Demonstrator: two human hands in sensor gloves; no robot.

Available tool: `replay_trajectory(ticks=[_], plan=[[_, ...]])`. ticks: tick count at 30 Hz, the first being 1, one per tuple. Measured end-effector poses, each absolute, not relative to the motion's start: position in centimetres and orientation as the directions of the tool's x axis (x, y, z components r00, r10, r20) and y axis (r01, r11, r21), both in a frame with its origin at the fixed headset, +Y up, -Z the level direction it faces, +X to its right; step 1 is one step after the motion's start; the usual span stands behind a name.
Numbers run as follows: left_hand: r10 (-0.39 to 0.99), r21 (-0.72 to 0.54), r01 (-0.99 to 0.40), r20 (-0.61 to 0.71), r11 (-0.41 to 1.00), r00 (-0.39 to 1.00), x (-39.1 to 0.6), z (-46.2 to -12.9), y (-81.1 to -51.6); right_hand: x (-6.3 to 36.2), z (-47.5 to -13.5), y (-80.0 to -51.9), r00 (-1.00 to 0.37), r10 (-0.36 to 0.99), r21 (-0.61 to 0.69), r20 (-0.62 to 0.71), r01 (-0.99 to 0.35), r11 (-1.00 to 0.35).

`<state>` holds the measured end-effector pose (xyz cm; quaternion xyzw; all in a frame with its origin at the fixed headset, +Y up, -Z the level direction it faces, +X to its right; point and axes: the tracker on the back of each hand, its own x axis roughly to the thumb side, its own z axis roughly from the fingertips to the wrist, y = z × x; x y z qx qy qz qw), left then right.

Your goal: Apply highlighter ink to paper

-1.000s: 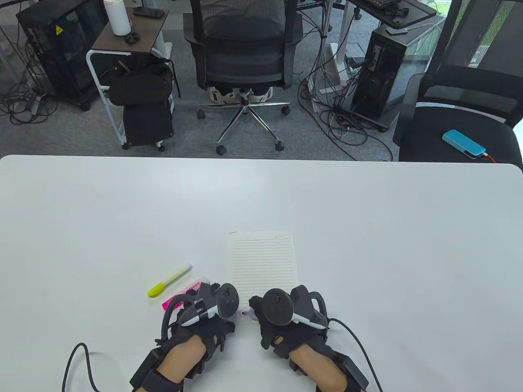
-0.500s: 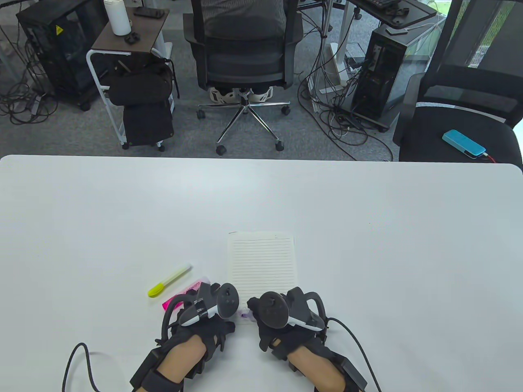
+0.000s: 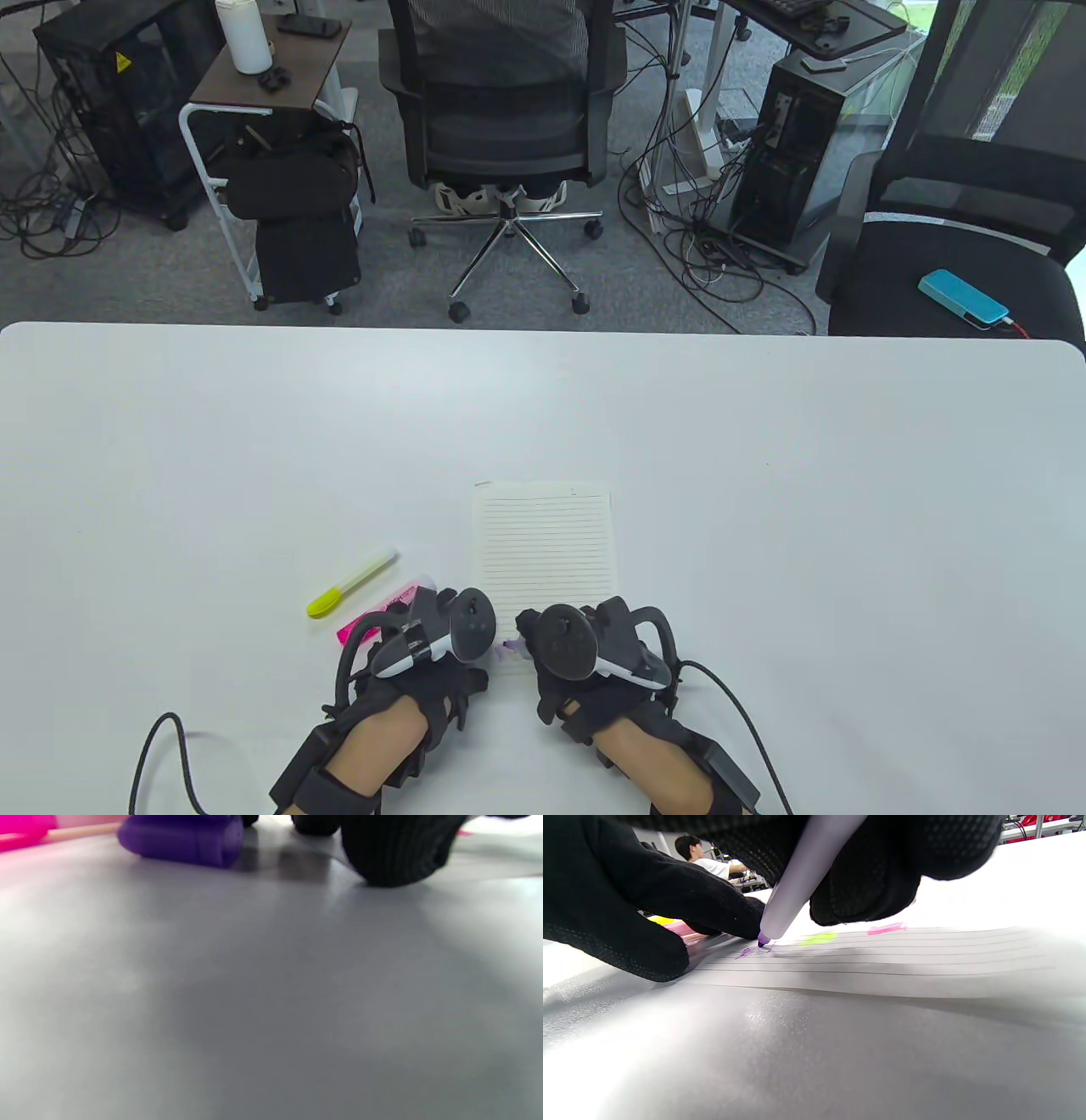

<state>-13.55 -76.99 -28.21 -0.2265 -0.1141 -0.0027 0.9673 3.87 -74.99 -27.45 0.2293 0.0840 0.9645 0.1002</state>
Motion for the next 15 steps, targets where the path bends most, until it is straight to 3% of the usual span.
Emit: replay_trajectory(ticks=[4, 9, 15], plan=[[0.046, -0.438, 0.058, 0.222, 0.897, 0.974, -13.55, -28.22, -76.99, 3.75, -27.25, -74.46, -0.872, 0.24, 0.267, 0.426, -0.132, -0.955], [0.046, -0.438, 0.058, 0.222, 0.897, 0.974, -13.55, -28.22, -76.99, 3.5, -27.36, -74.91, -0.879, 0.191, 0.17, 0.436, -0.129, -0.977], [0.047, -0.439, 0.057, 0.222, 0.897, 0.974, -13.55, -28.2, -76.98, 3.65, -27.26, -74.25, -0.88, 0.209, 0.246, 0.426, -0.11, -0.963]])
